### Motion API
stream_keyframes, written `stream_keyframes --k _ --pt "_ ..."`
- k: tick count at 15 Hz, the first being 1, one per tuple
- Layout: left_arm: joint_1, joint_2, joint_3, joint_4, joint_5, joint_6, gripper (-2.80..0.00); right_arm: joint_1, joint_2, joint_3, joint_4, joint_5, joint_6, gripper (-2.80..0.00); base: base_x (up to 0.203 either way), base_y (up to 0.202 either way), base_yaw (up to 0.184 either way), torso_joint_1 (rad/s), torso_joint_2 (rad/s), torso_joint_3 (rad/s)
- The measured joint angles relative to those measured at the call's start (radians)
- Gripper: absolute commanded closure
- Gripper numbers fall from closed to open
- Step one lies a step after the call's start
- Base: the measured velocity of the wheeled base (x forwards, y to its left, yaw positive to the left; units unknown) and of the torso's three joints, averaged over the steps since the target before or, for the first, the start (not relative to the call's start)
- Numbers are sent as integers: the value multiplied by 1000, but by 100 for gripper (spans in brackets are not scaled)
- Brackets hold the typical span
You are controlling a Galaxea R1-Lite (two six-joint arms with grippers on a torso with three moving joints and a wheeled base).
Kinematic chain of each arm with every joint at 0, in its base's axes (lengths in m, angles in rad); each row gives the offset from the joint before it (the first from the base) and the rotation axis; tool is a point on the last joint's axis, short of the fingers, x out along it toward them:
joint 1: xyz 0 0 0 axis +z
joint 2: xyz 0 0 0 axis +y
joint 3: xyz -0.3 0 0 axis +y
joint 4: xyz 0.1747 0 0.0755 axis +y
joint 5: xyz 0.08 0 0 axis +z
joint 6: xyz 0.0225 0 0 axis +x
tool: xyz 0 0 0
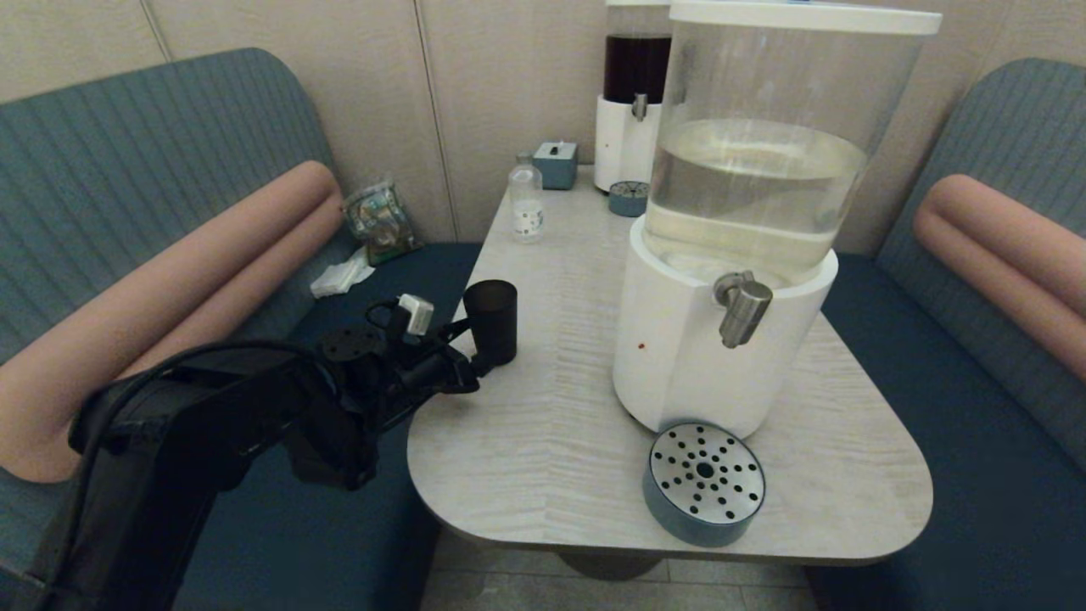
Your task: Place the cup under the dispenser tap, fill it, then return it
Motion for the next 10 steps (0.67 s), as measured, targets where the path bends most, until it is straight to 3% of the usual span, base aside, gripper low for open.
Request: stream_keyframes --k 5,10 --pt "1 -152 325 1 -4 21 -280 0 0 0 0 0 0 0 0 0 0 0 0 0" --pt "1 -428 588 0 -5 27 -280 0 0 0 0 0 0 0 0 0 0 0 0 0"
